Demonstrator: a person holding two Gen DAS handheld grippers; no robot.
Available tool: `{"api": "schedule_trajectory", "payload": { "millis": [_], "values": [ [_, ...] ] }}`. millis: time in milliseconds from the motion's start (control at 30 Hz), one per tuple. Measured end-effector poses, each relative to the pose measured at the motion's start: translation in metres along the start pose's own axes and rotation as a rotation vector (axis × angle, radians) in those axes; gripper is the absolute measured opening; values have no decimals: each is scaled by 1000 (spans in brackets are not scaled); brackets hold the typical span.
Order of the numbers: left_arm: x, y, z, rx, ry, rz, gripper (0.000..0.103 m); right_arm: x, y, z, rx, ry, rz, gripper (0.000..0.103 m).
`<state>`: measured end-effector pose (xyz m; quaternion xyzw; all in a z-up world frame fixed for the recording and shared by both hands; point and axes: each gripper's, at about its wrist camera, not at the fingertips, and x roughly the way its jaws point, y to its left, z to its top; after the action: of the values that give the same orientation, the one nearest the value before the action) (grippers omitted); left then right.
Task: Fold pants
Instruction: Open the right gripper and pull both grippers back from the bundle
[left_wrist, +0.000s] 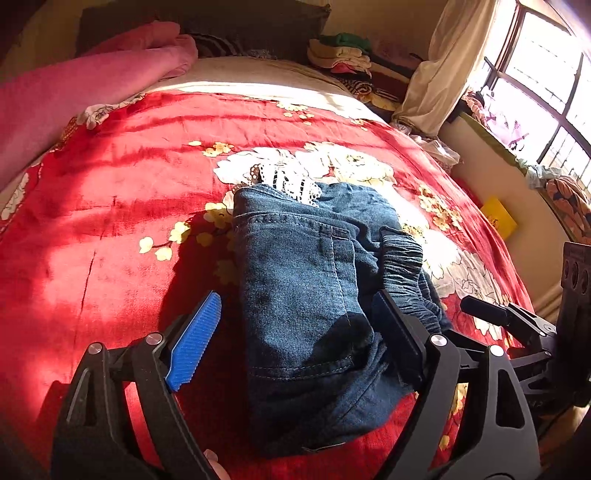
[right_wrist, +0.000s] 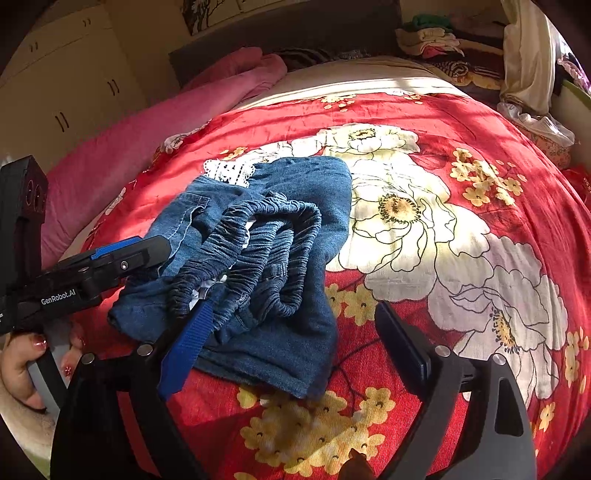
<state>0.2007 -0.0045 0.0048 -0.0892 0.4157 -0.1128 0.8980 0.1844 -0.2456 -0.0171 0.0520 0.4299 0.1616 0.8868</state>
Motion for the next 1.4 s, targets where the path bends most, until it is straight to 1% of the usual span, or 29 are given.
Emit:
{"api": "schedule_trajectory", "payload": {
  "millis": [333,400,567,1000,1400],
  "values": [
    [-24,-1,0,-6,-44,1,86,-22,6,-3,-11,-33,-7,92],
    [-30,-2,-1,-9,-54,1,89,-28,9,-4,-15,-44,-9,93],
    [-47,1,-10,-14,-72,6,93,-44,13,-7,-21,-74,-24,94],
    [-80,8,-40,-16,-87,33,93,-77,25,-20,-24,-132,-25,97],
    [-106,1,-59,-13,-109,53,93,-107,36,-33,-41,-171,-28,98]
  ]
}}
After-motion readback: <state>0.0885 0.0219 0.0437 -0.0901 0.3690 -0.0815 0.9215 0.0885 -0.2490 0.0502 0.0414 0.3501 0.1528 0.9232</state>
